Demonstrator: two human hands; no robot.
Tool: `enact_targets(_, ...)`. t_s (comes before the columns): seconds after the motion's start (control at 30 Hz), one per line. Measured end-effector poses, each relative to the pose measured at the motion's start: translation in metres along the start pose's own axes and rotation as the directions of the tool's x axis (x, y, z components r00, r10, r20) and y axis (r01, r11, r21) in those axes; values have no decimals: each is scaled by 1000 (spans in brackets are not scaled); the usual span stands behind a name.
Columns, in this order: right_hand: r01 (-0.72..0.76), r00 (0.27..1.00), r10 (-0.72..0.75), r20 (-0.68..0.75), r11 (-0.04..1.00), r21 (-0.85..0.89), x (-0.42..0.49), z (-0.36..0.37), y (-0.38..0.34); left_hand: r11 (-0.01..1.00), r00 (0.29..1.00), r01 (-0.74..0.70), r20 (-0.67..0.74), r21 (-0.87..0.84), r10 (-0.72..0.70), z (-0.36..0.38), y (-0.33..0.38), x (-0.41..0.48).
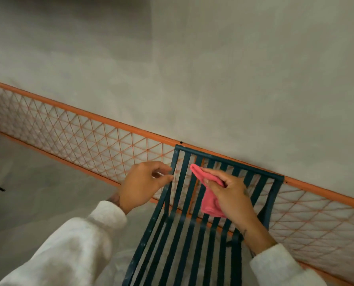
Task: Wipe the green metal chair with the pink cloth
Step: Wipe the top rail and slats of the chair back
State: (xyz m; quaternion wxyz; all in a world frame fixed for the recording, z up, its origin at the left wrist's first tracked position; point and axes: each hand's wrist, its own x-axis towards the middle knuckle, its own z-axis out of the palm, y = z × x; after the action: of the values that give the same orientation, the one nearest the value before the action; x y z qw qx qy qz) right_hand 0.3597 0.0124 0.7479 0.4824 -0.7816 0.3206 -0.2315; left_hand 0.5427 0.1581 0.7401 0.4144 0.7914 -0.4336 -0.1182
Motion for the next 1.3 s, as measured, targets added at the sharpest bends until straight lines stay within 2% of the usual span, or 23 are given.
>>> enact_targets(0.17,-40,998,39,-40,999,-6,3,78,-32,999,992,-50,113,0,49,-55,-59,17)
enact_targets(0.4,-40,996,39,-76,999,-13,10,125,-57,998,984,-34,171,-61,44,-85,-97,44)
enact_targets(0.6,-159,978,157,-140,987,-3,32,115,-34,993,972,-7,234,-117,34,-65,-116,71)
enact_targets(0.77,-245,946,251,-203,968,53,70,91,-2,997,962,27,272,-73,-6,-44,-131,104)
enact_targets(0.97,-302,925,304,-228,952,45,143,46,54,990,950,130,293,-63,-106,2,-138,164)
enact_targets(1.17,-298,914,292,-281,954,23,212,24,109,985,934,174,318,-4,-163,55,-158,216)
enact_targets(1.3,-291,895,273,-353,957,1,242,21,135,994,957,105,269,40,-112,79,-170,259)
